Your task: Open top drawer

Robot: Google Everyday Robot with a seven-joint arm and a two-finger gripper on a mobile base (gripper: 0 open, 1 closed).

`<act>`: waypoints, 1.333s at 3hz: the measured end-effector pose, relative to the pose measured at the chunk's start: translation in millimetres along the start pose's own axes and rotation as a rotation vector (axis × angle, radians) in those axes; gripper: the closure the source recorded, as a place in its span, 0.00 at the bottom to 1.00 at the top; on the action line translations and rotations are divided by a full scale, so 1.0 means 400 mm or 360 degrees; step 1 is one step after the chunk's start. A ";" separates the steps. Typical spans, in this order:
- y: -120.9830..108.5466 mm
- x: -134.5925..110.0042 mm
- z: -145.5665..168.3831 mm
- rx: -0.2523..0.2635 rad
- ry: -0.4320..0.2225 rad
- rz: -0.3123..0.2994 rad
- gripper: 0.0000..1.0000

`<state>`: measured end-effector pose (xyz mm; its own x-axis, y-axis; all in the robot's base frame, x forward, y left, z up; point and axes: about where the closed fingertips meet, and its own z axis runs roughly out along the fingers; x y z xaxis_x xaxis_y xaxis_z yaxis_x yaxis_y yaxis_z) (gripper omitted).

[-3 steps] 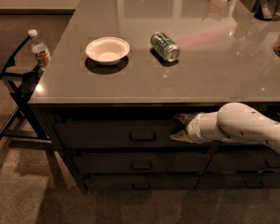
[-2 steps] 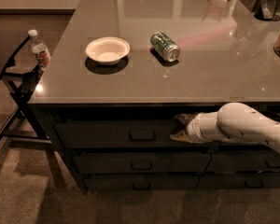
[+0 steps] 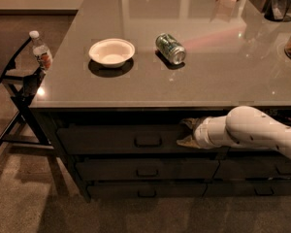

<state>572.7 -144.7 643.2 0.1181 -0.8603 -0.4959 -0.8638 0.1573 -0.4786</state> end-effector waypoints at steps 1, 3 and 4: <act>0.010 0.004 -0.005 0.0001 0.0000 0.0003 1.00; 0.049 -0.011 -0.035 0.0054 -0.0019 0.0012 1.00; 0.049 -0.011 -0.035 0.0054 -0.0019 0.0012 0.83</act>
Offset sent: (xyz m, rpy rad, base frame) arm -0.2509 -0.0440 -0.0922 0.1027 -0.0091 -0.1549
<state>548.5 -144.8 646.2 0.1177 -0.8533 -0.5080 -0.8475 0.1803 -0.4992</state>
